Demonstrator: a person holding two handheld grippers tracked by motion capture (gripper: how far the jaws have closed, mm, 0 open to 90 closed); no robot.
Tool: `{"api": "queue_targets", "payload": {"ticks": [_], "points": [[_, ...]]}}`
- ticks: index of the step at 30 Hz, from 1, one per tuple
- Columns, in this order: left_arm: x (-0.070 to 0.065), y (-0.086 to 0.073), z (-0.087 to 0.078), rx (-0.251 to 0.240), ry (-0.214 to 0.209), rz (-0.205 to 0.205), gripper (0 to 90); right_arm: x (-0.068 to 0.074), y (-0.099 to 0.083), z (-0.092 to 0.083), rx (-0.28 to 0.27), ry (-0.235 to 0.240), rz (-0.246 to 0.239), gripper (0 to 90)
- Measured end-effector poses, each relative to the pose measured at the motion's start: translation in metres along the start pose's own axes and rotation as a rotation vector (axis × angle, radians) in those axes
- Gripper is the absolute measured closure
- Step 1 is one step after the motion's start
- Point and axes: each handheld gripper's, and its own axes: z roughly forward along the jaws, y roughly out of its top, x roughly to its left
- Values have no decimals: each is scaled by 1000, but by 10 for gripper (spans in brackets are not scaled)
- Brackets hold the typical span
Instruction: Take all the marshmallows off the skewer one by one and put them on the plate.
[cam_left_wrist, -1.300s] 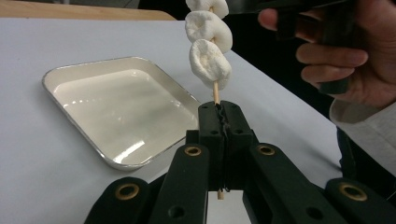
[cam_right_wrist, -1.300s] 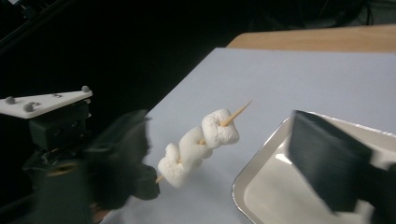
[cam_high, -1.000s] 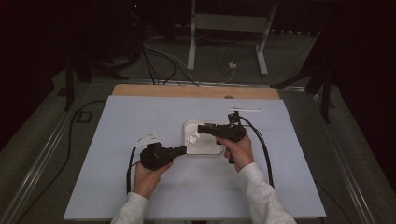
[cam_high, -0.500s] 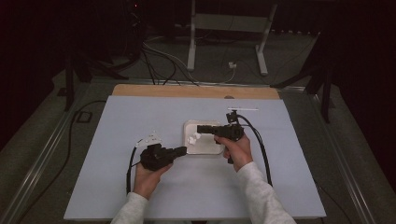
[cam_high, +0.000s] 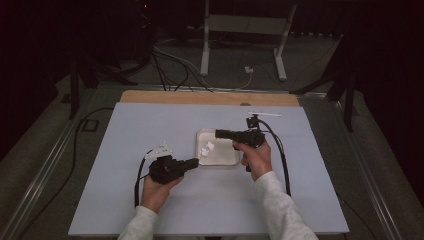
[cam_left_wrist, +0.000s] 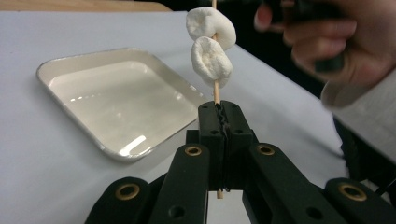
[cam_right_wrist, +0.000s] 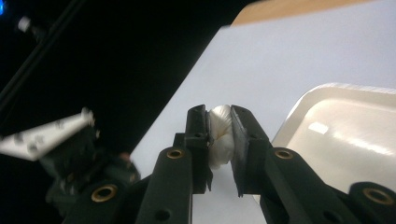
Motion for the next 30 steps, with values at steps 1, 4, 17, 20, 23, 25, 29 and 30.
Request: {"api": "queue_targets", "payload": {"ticks": [1, 4, 17, 20, 23, 25, 29, 30], "points": [[1, -1, -1, 13, 12, 4, 900, -2, 2, -5, -28, -10, 10, 799], [7, -4, -7, -14, 9, -29, 900, -10, 12, -25, -88, -16, 29, 801], [12, -4, -9, -31, 41, -59, 900, -16, 5, -7, 33, -274, -146, 783], [12, -4, -9, -30, 44, -58, 900, -18, -1, 8, 86, -342, -193, 779], [13, -5, -9, -29, 47, -66, 900, -24, -11, 25, 142, -407, -227, 773], [14, -5, -9, -30, 50, -73, 900, -26, -13, 29, 157, -421, -230, 773], [14, -6, -8, -28, 51, -76, 900, -36, -21, 40, 196, -450, -218, 769], [14, -6, -8, -27, 50, -77, 900, -37, -22, 42, 202, -456, -214, 766]]}}
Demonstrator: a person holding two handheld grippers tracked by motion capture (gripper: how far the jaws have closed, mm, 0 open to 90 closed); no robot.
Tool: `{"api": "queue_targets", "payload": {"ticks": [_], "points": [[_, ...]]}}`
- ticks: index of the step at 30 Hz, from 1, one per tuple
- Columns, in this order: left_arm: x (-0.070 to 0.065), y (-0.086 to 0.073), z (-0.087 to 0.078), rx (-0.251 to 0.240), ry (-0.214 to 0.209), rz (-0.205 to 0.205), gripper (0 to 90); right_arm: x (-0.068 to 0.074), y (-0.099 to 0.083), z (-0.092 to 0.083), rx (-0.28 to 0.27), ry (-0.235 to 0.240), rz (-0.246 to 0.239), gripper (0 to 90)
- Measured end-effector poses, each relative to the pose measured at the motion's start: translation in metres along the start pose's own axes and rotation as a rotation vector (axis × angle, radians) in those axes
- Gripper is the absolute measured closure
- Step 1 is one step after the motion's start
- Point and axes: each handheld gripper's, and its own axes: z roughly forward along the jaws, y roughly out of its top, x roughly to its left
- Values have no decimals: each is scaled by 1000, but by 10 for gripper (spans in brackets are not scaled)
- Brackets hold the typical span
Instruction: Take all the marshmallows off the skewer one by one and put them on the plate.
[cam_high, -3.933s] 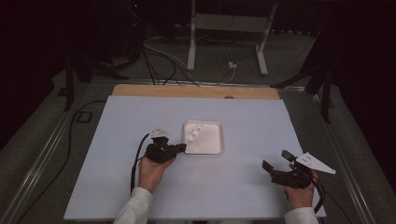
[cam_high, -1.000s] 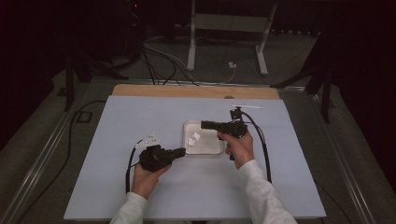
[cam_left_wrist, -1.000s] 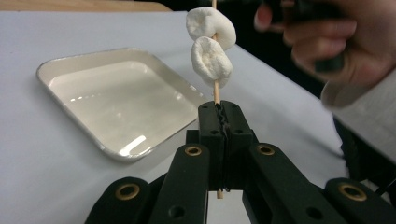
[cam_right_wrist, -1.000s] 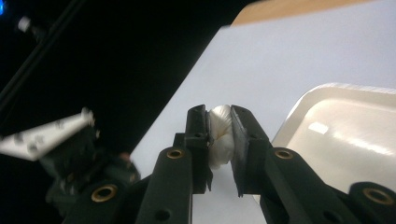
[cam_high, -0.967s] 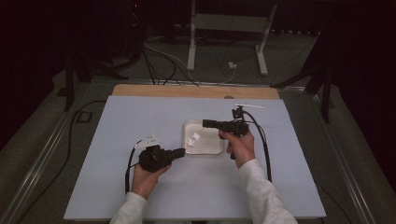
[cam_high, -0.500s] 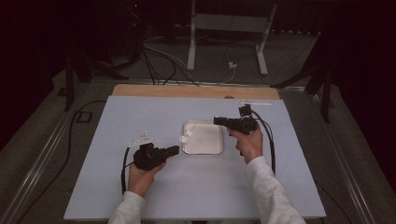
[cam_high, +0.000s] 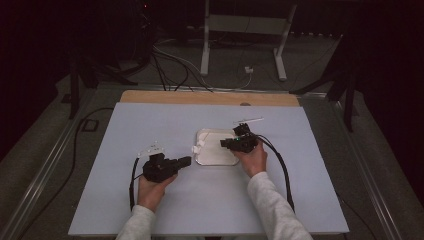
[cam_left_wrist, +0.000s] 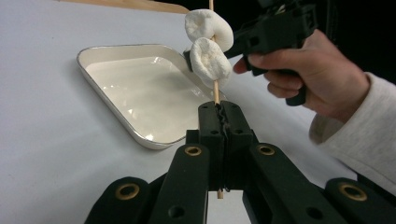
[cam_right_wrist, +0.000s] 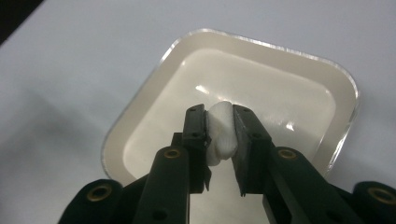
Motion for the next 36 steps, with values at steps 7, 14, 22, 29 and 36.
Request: {"api": "queue_targets", "payload": {"ticks": [7, 14, 22, 29, 36], "points": [[1, 0, 0, -3, 3, -4, 900, 1, -2, 6, 23, -20, 5, 488], [1, -1, 1, -2, 5, -4, 900, 0, -1, -7, -38, 52, 71, 243], [1, -1, 1, -8, 5, -6, 900, 7, 2, -29, -125, 207, 76, 130], [0, 0, 2, -13, -4, -12, 900, 13, 7, -42, -166, 295, 85, 87], [-2, 0, 3, -16, -21, -12, 900, 21, 8, -42, -163, 347, 76, 27]]}}
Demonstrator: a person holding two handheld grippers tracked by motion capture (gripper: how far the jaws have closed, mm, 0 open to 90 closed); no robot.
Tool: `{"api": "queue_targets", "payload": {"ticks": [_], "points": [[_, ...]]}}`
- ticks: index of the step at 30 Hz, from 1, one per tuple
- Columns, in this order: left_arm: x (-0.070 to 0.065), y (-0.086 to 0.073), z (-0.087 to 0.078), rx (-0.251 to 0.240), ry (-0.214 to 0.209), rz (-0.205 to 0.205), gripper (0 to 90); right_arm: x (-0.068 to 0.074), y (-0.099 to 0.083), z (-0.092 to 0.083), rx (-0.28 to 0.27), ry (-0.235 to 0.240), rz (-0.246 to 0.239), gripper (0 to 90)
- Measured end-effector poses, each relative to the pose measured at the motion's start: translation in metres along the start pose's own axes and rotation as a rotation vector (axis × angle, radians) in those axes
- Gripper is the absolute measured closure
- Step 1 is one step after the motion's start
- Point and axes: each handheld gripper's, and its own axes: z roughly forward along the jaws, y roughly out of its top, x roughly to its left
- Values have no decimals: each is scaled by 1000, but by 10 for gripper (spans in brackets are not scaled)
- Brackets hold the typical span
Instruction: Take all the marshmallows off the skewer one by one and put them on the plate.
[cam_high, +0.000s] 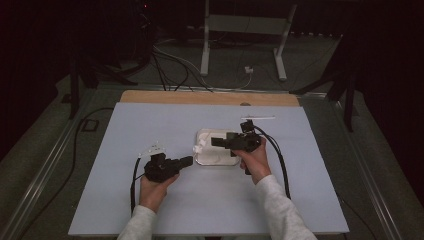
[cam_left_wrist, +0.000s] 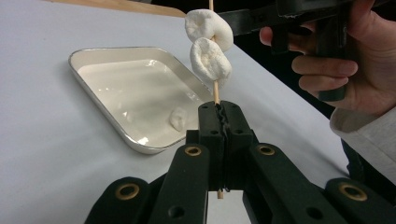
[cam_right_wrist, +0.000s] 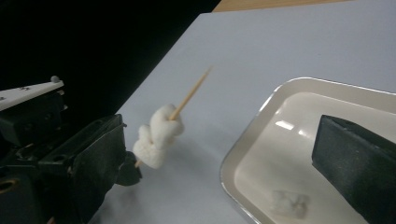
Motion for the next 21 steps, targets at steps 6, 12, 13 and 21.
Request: {"api": "queue_targets", "payload": {"ticks": [6, 12, 13, 21], "points": [[-2, 1, 0, -6, -12, 2, 900, 6, 1, 6, 9, 40, -4, 26], [-5, 3, 1, -11, -27, 4, 900, 9, -1, 11, 25, 71, 1, 113], [-5, 3, 1, -12, -31, 4, 900, 9, -1, 11, 27, 75, 5, 150], [-6, 3, 2, -12, -39, 8, 900, 10, -3, 19, 66, 161, 29, 429]]}}
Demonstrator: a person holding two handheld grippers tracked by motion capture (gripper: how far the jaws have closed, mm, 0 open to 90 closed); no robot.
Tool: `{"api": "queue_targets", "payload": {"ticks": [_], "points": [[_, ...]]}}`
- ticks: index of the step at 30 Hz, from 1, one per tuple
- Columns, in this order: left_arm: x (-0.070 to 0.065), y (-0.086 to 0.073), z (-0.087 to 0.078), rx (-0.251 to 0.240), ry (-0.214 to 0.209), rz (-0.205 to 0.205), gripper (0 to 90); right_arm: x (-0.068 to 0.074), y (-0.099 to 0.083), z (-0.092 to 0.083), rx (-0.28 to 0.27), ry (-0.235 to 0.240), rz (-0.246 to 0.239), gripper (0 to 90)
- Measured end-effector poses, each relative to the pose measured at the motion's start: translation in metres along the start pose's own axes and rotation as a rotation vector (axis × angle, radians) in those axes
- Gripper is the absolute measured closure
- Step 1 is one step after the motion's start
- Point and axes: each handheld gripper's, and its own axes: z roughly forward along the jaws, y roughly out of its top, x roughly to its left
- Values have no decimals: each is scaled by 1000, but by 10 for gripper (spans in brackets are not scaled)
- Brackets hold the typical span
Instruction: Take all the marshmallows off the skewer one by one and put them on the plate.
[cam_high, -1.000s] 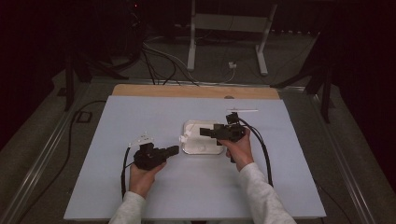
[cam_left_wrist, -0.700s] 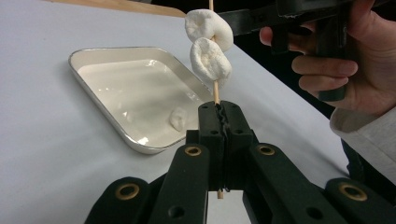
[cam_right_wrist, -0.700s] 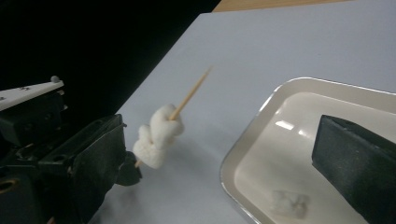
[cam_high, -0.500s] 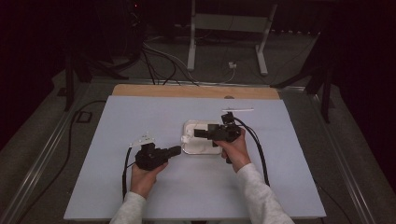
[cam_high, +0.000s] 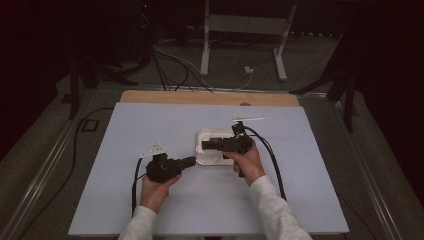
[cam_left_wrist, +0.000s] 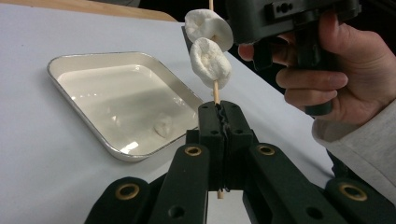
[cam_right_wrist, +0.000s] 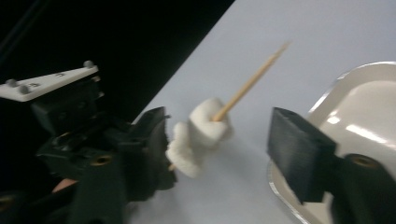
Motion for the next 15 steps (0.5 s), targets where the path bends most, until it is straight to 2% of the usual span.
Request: {"api": "queue_targets", "payload": {"ticks": [5, 7, 15], "points": [[0, -1, 1, 8, 9, 4, 900, -1, -2, 6, 31, 46, 25, 638], [1, -1, 1, 16, 11, 7, 900, -1, -2, 6, 28, 38, 33, 702], [3, -1, -1, 17, -5, 12, 900, -1, 1, 1, 11, 40, 46, 774]]}}
